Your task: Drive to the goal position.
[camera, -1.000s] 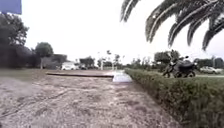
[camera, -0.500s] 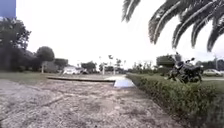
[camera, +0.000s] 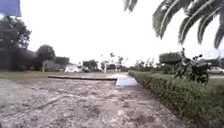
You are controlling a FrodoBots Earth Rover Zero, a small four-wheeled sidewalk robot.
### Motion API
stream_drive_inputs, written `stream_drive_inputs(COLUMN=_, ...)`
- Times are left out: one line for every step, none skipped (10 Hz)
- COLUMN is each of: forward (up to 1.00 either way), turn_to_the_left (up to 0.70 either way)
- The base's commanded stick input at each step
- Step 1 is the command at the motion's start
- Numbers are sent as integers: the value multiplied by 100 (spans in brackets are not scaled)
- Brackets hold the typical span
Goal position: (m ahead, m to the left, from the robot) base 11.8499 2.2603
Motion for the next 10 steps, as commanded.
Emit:
stream_drive_inputs(forward=50, turn_to_the_left=-25)
stream_drive_inputs(forward=50, turn_to_the_left=-6)
stream_drive_inputs(forward=50, turn_to_the_left=0)
stream_drive_inputs(forward=50, turn_to_the_left=0)
stream_drive_inputs(forward=50, turn_to_the_left=0)
stream_drive_inputs(forward=50, turn_to_the_left=0)
stream_drive_inputs(forward=50, turn_to_the_left=0)
stream_drive_inputs(forward=50, turn_to_the_left=0)
stream_drive_inputs(forward=50, turn_to_the_left=0)
stream_drive_inputs(forward=50, turn_to_the_left=0)
